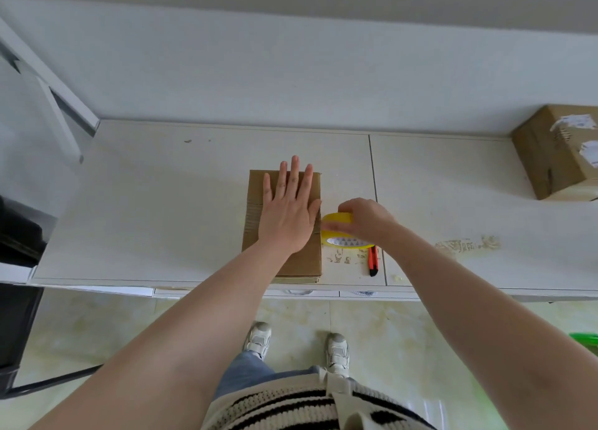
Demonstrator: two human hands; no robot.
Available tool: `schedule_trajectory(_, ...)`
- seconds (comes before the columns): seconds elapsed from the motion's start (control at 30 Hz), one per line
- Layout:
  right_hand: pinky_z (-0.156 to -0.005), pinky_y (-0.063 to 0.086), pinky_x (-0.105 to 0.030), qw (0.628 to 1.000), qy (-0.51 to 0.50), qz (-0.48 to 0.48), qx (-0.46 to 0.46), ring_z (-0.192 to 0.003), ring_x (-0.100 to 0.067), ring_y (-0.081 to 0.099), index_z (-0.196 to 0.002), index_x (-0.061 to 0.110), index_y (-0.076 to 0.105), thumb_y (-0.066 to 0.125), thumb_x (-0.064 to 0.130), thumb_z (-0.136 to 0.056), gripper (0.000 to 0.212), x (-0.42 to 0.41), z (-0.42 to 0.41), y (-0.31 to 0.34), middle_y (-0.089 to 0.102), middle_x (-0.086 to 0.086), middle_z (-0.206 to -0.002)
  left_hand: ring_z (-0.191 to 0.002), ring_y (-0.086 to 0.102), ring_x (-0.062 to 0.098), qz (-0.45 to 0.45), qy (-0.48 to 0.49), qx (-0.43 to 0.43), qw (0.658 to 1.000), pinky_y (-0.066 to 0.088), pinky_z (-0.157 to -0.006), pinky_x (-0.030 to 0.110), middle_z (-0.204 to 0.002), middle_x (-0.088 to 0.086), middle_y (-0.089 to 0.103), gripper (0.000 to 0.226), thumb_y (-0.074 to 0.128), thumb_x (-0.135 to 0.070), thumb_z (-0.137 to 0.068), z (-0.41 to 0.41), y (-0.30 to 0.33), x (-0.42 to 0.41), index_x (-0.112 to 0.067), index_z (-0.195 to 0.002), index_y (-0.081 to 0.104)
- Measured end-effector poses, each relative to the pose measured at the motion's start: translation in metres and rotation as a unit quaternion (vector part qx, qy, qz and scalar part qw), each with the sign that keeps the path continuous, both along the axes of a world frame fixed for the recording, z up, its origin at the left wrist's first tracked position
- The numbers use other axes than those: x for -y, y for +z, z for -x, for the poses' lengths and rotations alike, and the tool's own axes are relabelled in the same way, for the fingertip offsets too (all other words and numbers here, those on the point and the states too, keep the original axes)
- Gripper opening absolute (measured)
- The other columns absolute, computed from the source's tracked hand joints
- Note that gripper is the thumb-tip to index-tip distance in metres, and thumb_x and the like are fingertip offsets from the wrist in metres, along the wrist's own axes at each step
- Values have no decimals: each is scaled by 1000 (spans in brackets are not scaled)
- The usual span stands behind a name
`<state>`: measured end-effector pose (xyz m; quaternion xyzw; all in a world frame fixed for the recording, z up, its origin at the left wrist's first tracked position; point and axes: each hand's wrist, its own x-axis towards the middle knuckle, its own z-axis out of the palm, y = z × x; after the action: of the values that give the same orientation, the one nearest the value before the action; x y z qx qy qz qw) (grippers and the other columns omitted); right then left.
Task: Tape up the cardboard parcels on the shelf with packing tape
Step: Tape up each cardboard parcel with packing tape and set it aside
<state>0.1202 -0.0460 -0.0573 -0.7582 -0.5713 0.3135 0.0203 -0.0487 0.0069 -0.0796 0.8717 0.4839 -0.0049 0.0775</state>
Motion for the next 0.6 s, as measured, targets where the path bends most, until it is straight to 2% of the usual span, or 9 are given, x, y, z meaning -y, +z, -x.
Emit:
schedule_trajectory(0.07, -60, 39, -30, 995, -23, -23, -91, -68, -18, 51, -79, 13, 61, 63, 55, -87, 43, 11, -6, -6, 52, 1, -69, -149, -22, 27, 11, -7, -2, 1000, -9, -122, 51, -161, 7, -27, 74, 2, -63, -96, 4, 1, -3, -23, -156, -17)
schedule_trajectory(0.17, -63, 42, -31, 989, -29, -38, -140, -66, -17, 52, -74, 20, 58, 60, 48, -92, 33, 17, -9, -5, 53, 1, -69, -149, -24, 26, 11, -4, -11, 1000, -10, -121, 51, -161, 7, -28, 85, 6, -74, -91, 7, 2, -4, -24, -155, -20)
schedule_trajectory(0.27, -63, 42, -33, 992, -10, -46, -115, -66, -18, 52, -74, 17, 58, 59, 52, -91, 39, 10, -11, -2, 52, 1, -67, -150, -21, 27, 9, 13, -15, 1000, -7, -122, 51, -162, 8, -26, 88, 10, -76, -90, 13, 2, -4, -24, -155, -18)
schedule_trajectory(0.4, -62, 43, -31, 999, 13, -29, 35, -68, -15, 53, -75, 23, 57, 54, 69, -85, 48, 4, -8, -3, 55, 3, -69, -150, -19, 28, 14, 32, -7, 999, -6, -122, 52, -162, 9, -25, 88, 11, -76, -90, 17, 0, -6, -24, -156, -17)
schedule_trajectory(0.43, -63, 45, -31, 998, 15, -27, 48, -68, -15, 53, -75, 22, 57, 53, 72, -84, 50, 3, -7, -3, 56, 3, -69, -150, -19, 28, 14, 33, -8, 999, -5, -122, 52, -162, 9, -25, 88, 11, -76, -90, 18, 0, -6, -25, -156, -17)
schedule_trajectory(0.6, -60, 40, -31, 999, -3, -23, -26, -69, -18, 53, -80, 16, 60, 55, 67, -86, 51, 5, -10, -10, 56, 0, -72, -149, -21, 29, 24, 24, -24, 999, -9, -121, 52, -161, 10, -27, 101, 7, -86, -79, 24, 3, -9, -23, -155, -18)
